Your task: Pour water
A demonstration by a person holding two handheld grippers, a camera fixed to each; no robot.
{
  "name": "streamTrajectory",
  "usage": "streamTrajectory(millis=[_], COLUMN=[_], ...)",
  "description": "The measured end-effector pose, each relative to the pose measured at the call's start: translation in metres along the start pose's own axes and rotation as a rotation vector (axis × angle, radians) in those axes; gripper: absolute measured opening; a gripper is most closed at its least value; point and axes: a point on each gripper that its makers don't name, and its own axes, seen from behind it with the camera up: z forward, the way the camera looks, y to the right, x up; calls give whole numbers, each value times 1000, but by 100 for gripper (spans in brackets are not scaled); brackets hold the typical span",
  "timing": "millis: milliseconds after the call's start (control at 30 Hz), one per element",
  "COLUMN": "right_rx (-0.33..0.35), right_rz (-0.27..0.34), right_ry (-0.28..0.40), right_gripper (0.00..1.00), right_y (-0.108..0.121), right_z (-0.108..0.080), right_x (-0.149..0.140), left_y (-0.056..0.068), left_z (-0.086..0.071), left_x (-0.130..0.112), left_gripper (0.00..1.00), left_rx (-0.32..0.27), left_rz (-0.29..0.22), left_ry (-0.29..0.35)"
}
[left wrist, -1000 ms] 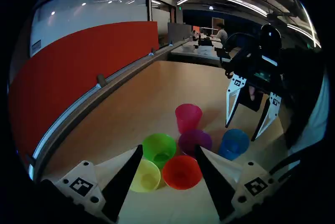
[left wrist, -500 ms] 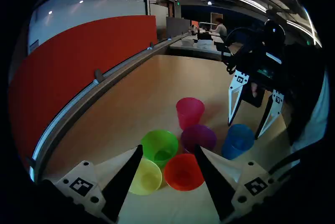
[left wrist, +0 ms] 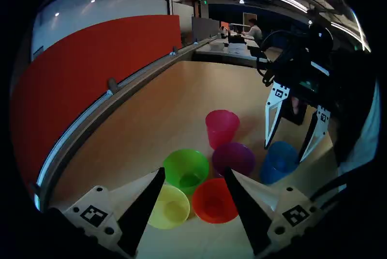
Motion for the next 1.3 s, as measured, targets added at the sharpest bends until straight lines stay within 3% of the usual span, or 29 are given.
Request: streamTrajectory(millis=[567,1300], right_rx=[8,23], right_rz=[-21,-36], right_ry=[4,20], right_gripper=[97,92], right_y=[0,-2], right_z=[16,17], right_x=[1,0], left_y=[-2,-7], left_z=[4,17], left_x=[-3,-11], left_gripper=[90,90], left_rx=[1,1], left_rz=[2,7], left_ry=[-9,-58])
